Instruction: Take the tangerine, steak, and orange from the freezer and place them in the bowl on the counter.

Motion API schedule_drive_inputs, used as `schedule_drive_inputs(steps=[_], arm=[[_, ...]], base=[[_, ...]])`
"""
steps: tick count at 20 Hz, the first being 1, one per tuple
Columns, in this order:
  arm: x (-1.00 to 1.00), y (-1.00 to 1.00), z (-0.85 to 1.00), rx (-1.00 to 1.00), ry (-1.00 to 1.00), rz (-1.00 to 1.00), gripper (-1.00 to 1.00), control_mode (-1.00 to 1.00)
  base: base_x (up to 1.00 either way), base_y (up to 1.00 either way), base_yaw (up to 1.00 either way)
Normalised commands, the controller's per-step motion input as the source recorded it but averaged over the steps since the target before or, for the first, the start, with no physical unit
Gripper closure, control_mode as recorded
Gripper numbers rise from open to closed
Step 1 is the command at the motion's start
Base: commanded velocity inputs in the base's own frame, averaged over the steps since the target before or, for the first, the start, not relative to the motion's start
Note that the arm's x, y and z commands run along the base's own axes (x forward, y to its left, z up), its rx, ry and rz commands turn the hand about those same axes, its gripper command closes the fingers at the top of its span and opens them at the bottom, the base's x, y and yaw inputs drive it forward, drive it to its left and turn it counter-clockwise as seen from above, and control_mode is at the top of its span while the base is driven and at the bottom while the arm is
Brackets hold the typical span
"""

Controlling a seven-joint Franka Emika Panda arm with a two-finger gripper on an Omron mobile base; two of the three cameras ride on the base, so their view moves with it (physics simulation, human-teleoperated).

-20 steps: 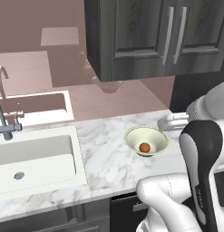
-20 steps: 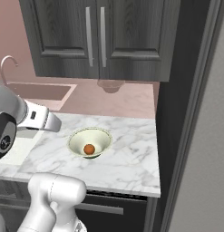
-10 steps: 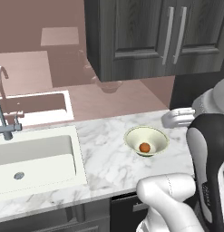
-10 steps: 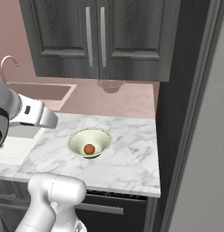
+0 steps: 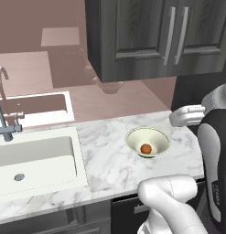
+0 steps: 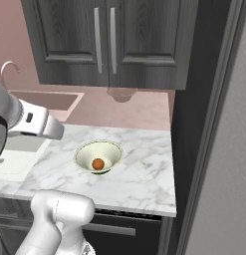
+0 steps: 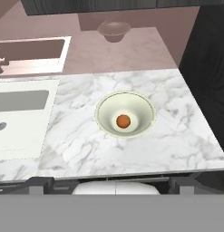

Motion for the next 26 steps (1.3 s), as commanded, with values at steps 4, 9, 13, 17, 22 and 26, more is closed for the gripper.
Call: schedule_drive_inputs(steps=[4, 9, 13, 17, 22, 26], arm=[[-0.08, -0.11, 0.0, 0.0, 0.0, 0.0, -1.0, -1.0], [-0.14, 0.0, 0.0, -0.01, 0.0, 0.0, -1.0, -1.0], [-0.08, 0.0, 0.0, 0.0, 0.0, 0.0, -1.0, -1.0], [0.0, 0.0, 0.0, 0.0, 0.0, 0.0, -1.0, 1.0], [0.0, 0.0, 0.0, 0.0, 0.0, 0.0, -1.0, 1.0], [0.0, 0.0, 0.0, 0.0, 0.0, 0.0, -1.0, 1.0]], base=[[0.0, 0.0, 0.0], [0.0, 0.0, 0.0], [0.0, 0.0, 0.0], [-0.4, 0.0, 0.0], [-1.0, 0.0, 0.0], [-0.9, -0.16, -0.03]])
